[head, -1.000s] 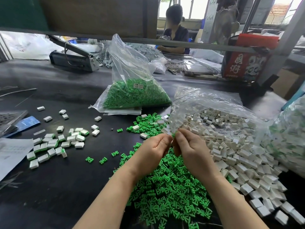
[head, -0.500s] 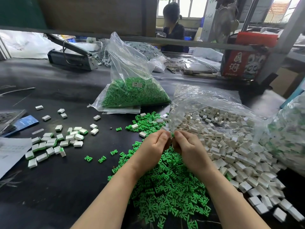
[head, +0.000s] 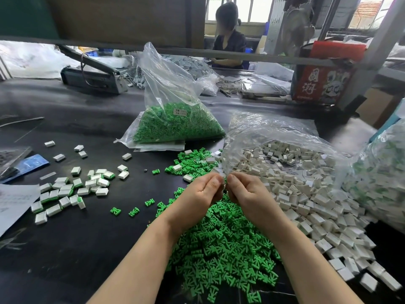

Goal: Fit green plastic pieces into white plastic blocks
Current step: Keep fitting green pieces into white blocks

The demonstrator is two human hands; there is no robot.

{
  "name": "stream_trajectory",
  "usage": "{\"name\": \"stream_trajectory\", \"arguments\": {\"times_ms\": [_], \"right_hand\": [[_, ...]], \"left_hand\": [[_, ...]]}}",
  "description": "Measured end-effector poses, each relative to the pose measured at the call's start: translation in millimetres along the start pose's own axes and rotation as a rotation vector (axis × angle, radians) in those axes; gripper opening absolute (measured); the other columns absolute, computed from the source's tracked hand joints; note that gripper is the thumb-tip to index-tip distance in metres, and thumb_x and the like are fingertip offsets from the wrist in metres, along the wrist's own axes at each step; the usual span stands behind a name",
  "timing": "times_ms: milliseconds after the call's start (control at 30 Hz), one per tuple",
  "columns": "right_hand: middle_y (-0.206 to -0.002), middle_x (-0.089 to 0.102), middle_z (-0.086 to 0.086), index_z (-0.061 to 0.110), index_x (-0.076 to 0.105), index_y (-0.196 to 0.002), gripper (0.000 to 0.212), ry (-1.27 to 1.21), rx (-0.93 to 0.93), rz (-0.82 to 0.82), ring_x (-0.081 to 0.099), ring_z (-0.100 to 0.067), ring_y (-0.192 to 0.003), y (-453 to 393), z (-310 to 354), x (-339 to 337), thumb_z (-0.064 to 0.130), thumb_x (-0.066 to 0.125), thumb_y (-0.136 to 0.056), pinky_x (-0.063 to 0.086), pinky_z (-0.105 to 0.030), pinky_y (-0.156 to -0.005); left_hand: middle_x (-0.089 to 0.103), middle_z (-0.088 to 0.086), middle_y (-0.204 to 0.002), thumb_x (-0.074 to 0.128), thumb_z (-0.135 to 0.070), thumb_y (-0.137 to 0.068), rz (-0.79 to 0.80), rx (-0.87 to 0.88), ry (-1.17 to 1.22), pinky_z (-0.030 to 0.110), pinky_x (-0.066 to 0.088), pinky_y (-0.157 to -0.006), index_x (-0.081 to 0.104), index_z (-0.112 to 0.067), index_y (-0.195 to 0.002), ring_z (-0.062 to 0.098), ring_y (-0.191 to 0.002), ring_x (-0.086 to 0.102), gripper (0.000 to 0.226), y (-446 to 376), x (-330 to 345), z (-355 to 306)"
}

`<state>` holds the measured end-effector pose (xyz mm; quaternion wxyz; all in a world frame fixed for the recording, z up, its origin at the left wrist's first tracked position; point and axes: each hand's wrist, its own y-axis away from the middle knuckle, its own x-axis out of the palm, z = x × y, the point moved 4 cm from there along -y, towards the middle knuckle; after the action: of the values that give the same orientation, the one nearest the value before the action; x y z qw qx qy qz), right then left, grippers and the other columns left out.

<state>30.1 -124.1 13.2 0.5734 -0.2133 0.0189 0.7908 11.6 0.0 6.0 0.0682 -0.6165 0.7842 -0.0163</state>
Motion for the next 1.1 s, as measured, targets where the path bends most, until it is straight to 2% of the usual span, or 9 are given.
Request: {"name": "stream_trajectory", "arguments": {"times_ms": [67,133,267,367,667,800,900,1000,1100], "right_hand": [[-0.057,0.041,0.009,0.018,0.051,-0.067,0.035,-0.023,0.009,0.020,0.035,-0.008,-0.055,0.8,-0.4,-0.2,0.017,0.046,-0.102,0.030,-0.028,-0.054],[-0.058,0.040,0.006,0.024,0.054,-0.065,0.039,-0.054,0.017,0.040,0.035,-0.009,-0.056,1.7,-0.3,-0.1,0.017,0.046,-0.102,0.029,-0.028,-0.054],[-0.056,0.040,0.013,0.041,0.062,-0.063,0.049,-0.061,0.025,0.078,0.035,-0.006,-0.056,3.0,1.6,1.8,0.020,0.045,-0.103,0.030,-0.023,-0.053],[-0.055,0.041,0.013,0.045,0.063,-0.063,0.052,-0.067,0.019,0.088,0.035,-0.005,-0.055,3.6,3.4,2.7,0.019,0.044,-0.104,0.030,-0.022,-0.052],[-0.054,0.043,0.015,0.044,0.062,-0.065,0.049,-0.051,0.004,0.095,0.036,-0.004,-0.055,4.7,4.2,3.0,0.021,0.043,-0.104,0.031,-0.022,-0.054],[-0.058,0.041,0.013,0.032,0.058,-0.068,0.038,0.006,0.007,0.126,0.036,-0.009,-0.059,5.8,2.5,1.9,0.024,0.045,-0.103,0.032,-0.030,-0.057],[-0.055,0.043,0.015,0.037,0.059,-0.065,0.043,-0.028,-0.008,0.072,0.037,-0.005,-0.056,4.8,3.4,3.5,0.024,0.044,-0.104,0.032,-0.025,-0.054],[-0.055,0.052,0.019,0.030,0.057,-0.068,0.040,-0.020,-0.076,-0.055,0.044,0.002,-0.053,4.6,6.9,6.9,0.020,0.044,-0.104,0.033,-0.013,-0.054],[-0.057,0.057,0.022,0.027,0.053,-0.070,0.037,0.062,-0.136,-0.173,0.051,0.003,-0.053,4.9,9.5,9.6,0.020,0.044,-0.104,0.036,-0.009,-0.052]], "left_hand": [[0.045,-0.009,-0.070,0.035,-0.016,-0.106,0.014,-0.003,-0.002,0.010,0.041,-0.063,0.051,-0.011,-0.087,-0.003,-0.063,0.044,0.026,1.1,0.6,-1.0],[0.050,-0.017,-0.066,0.035,-0.015,-0.106,0.035,-0.016,0.010,0.009,0.042,-0.065,0.054,-0.015,-0.086,-0.006,-0.062,0.047,0.028,2.0,1.2,-2.3],[0.054,-0.025,-0.059,0.034,-0.013,-0.107,0.068,-0.027,0.004,0.007,0.043,-0.066,0.054,-0.017,-0.086,-0.010,-0.061,0.051,0.029,4.0,1.4,-5.6],[0.054,-0.026,-0.059,0.034,-0.013,-0.107,0.085,-0.024,-0.007,0.007,0.043,-0.066,0.054,-0.016,-0.087,-0.010,-0.060,0.051,0.029,5.3,1.2,-7.9],[0.050,-0.023,-0.058,0.035,-0.012,-0.106,0.076,-0.006,-0.018,0.006,0.040,-0.060,0.051,-0.017,-0.078,-0.007,-0.057,0.046,0.032,4.8,0.6,-8.7],[0.055,-0.026,-0.064,0.036,-0.016,-0.107,0.094,-0.029,-0.040,0.009,0.043,-0.067,0.059,-0.019,-0.091,-0.008,-0.066,0.050,0.028,5.4,-0.2,-4.3],[0.052,-0.024,-0.061,0.035,-0.014,-0.107,0.055,-0.001,-0.014,0.008,0.042,-0.062,0.054,-0.015,-0.085,-0.007,-0.060,0.047,0.029,5.3,0.6,-5.9],[0.048,-0.019,-0.064,0.036,-0.019,-0.106,-0.030,0.026,-0.004,0.014,0.043,-0.063,0.055,-0.012,-0.089,-0.003,-0.062,0.044,0.027,3.1,2.1,-6.5],[0.048,-0.013,-0.068,0.036,-0.020,-0.107,-0.107,0.058,0.018,0.016,0.042,-0.063,0.056,-0.016,-0.085,0.002,-0.065,0.044,0.030,3.2,4.9,-8.0]]}}
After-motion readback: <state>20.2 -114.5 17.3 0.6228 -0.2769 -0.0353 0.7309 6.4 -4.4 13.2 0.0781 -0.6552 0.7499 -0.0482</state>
